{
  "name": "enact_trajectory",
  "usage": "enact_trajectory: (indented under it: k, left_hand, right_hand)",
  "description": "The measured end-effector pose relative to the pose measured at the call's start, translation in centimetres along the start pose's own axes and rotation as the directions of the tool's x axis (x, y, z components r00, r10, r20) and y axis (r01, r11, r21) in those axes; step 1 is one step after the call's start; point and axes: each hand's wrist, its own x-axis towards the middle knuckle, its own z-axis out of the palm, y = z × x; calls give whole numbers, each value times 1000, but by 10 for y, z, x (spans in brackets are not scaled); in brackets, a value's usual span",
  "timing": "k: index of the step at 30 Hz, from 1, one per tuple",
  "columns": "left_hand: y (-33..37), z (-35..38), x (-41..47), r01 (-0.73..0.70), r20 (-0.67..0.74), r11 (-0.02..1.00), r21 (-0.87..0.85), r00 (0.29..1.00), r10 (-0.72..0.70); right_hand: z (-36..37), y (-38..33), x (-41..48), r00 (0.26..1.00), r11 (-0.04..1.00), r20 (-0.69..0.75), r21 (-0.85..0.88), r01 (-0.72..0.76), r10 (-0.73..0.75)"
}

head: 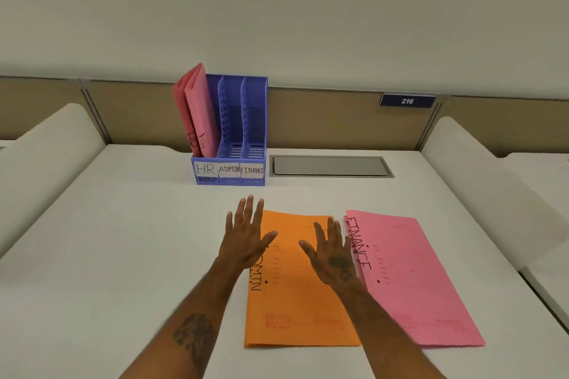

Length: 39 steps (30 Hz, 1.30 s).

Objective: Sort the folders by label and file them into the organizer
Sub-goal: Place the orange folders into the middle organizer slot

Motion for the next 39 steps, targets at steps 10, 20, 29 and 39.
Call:
enact_trajectory:
  k: [10, 20, 29, 39]
  left_hand:
    - [9, 53, -45, 84, 210, 996, 28, 974, -88]
    - [21, 75, -57, 340, 276, 926, -166, 917, -287]
    - [39, 70, -42, 577, 305, 759, -302, 813, -497]
    - [44, 50, -32, 521, 310, 377, -766, 812, -495]
  right_hand:
    - [40, 27, -34, 988, 995, 135, 55, -88, 80]
    - [46, 32, -43, 955, 972, 198, 30, -232, 222]
    - [48, 32, -33, 904, 844, 170, 324, -428, 393]
    - [42, 28, -20, 842, 696, 204, 484, -530, 500]
